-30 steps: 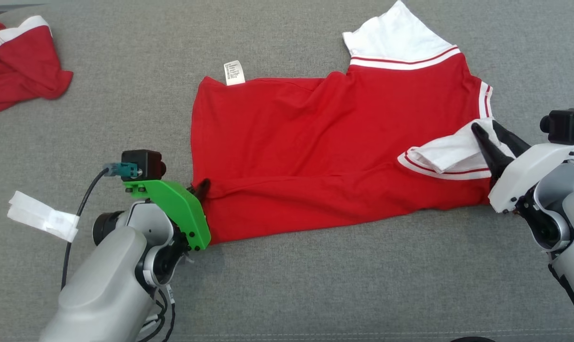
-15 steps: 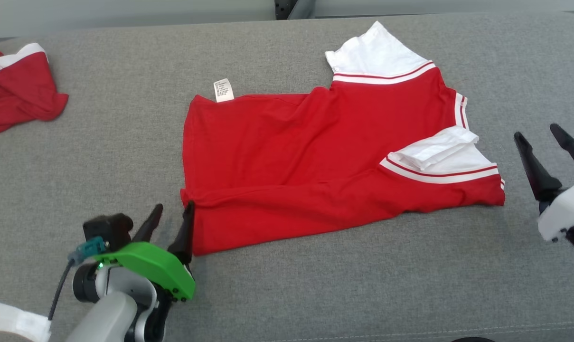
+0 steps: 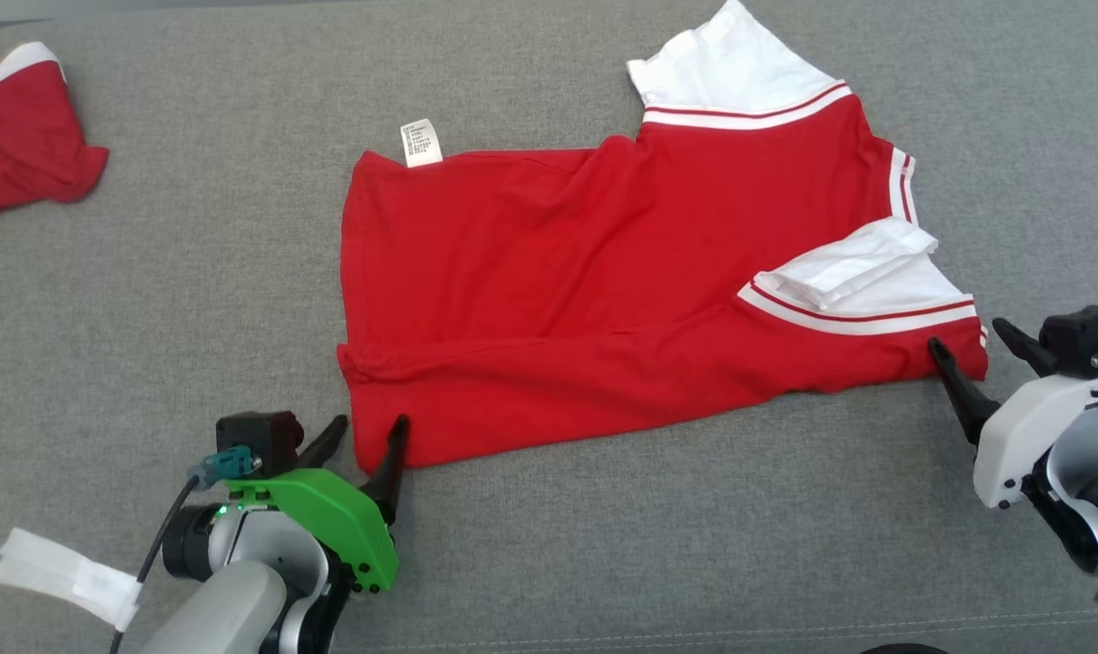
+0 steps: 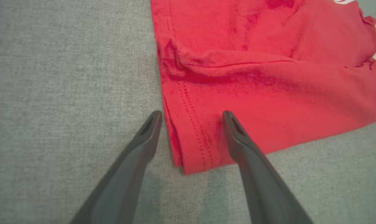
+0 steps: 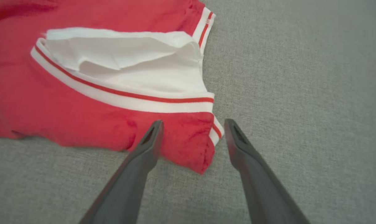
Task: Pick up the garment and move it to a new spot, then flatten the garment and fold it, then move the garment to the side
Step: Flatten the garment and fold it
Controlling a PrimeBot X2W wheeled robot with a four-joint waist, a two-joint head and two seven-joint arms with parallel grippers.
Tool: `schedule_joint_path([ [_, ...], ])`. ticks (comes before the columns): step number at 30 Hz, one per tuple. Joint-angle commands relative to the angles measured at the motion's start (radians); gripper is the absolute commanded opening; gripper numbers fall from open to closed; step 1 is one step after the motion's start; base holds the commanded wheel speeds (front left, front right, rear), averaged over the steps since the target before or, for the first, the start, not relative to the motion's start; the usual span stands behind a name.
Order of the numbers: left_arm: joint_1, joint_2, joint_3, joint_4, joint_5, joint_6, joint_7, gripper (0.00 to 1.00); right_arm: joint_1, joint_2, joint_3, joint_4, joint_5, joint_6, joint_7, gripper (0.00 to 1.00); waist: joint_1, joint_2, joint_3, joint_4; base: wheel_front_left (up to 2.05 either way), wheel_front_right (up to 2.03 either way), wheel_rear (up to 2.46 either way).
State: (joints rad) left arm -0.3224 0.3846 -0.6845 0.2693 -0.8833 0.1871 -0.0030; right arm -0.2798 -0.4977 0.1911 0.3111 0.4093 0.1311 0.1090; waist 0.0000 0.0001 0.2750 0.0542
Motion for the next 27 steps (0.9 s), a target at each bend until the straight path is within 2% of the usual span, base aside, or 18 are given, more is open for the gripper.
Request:
schedule_joint_path([
  [1, -0.029, 0.013, -0.008, 0.013, 0.011, 0.0, 0.022, 1.0, -0.029, -0.002, 0.011, 0.02, -0.009, -0.001, 0.014, 1.0, 0.0, -0.0001, 0.02, 0.013, 0.0, 0.0, 0.0],
  [5, -0.049, 0.013, -0.032, 0.036, 0.005, -0.017, 0.077, 1.0, -0.064, -0.007, 0.033, 0.055, -0.01, -0.001, 0.056, 1.0, 0.0, -0.0001, 0.021, 0.018, 0.0, 0.0, 0.0],
  [11, -0.059, -0.001, -0.063, 0.078, -0.017, -0.045, 0.139, 1.0, -0.083, -0.022, 0.093, 0.11, 0.04, -0.001, 0.192, 1.0, 0.0, -0.0001, 0.014, 0.019, 0.0, 0.0, 0.0],
  [12, -0.058, -0.005, -0.065, 0.084, -0.023, -0.054, 0.146, 0.71, -0.082, -0.02, 0.105, 0.116, 0.063, -0.001, 0.216, 1.0, 0.0, -0.0001, 0.012, 0.019, 0.0, 0.0, 0.0],
  [13, -0.055, -0.01, -0.067, 0.089, -0.036, -0.069, 0.153, 0.0, -0.08, -0.019, 0.12, 0.117, 0.087, 0.0, 0.234, 0.39, 0.0, -0.0001, 0.008, 0.019, 0.0, 0.0, 0.0],
  [14, -0.051, -0.007, -0.088, 0.1, -0.042, -0.105, 0.183, 0.0, -0.075, -0.029, 0.139, 0.113, 0.137, 0.0, 0.259, 0.0, 0.0, -0.0001, -0.002, 0.02, 0.0, 0.0, 0.0],
  [17, -0.062, 0.019, -0.078, 0.096, -0.054, -0.126, 0.193, 0.0, -0.067, -0.06, 0.146, 0.084, 0.204, -0.001, 0.29, 0.0, 0.0, -0.0001, -0.027, 0.019, 0.0, 0.0, 0.0],
  [21, -0.059, 0.091, -0.051, 0.034, -0.068, -0.138, 0.21, 0.0, -0.051, -0.131, 0.143, -0.004, 0.284, -0.001, 0.347, 0.0, 0.0, -0.0001, -0.066, 0.011, 0.0, 0.0, 0.0],
  [24, -0.024, 0.157, -0.037, -0.049, -0.092, -0.138, 0.243, 0.0, -0.005, -0.188, 0.125, -0.072, 0.338, -0.001, 0.406, 0.0, 0.0, -0.0001, -0.088, 0.002, 0.0, 0.0, 0.0],
  [27, 0.037, 0.212, -0.023, -0.15, -0.123, -0.115, 0.272, 0.0, 0.054, -0.221, 0.092, -0.122, 0.375, -0.002, 0.46, 0.0, 0.0, -0.0001, -0.092, -0.007, 0.0, 0.0, 0.0],
])
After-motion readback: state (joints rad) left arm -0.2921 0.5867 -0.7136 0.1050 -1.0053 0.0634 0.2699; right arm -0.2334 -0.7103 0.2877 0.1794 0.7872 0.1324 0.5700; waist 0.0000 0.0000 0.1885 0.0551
